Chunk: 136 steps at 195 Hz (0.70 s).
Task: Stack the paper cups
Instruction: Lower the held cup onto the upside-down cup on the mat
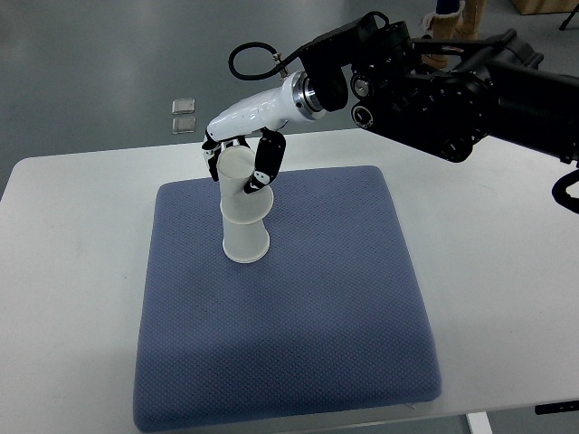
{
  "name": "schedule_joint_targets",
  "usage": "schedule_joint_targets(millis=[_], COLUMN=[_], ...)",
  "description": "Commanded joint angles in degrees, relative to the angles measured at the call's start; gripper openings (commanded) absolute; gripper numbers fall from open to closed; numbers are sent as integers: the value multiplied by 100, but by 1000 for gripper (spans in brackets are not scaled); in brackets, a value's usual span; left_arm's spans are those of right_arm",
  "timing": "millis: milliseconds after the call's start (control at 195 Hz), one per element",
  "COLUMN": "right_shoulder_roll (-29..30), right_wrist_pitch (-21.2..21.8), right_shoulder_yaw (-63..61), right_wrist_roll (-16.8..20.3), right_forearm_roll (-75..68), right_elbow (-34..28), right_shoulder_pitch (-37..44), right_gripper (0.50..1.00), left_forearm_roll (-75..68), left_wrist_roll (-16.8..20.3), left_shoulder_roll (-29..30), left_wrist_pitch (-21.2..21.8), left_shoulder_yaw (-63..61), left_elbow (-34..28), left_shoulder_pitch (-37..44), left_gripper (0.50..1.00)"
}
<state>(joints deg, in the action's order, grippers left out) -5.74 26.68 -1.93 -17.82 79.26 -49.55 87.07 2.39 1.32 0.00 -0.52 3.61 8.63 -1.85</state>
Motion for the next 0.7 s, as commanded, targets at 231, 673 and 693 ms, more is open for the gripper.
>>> schedule_joint_targets(millis=[231, 673, 693], right_shoulder_roll=[56, 56, 47], right_wrist_pitch=[-198, -339, -339], right_shoulder_yaw=[-18, -53, -53], right_wrist_roll=[24, 24, 24], right_forearm_roll=[-16, -122, -122], right_elbow=[121, 121, 121], right_shoulder_pitch=[-137, -172, -181], right_gripper=[500, 768, 787], left_forearm_roll=[-1, -1, -1], left_wrist_roll=[0, 0, 0], left_shoulder_roll=[0, 0, 0], left_wrist_pitch=[-1, -1, 8], left_shoulder_yaw=[0, 0, 0], left_elbow=[-1, -1, -1], left_shoulder_pitch=[0, 0, 0], left_gripper=[1000, 1000, 1000])
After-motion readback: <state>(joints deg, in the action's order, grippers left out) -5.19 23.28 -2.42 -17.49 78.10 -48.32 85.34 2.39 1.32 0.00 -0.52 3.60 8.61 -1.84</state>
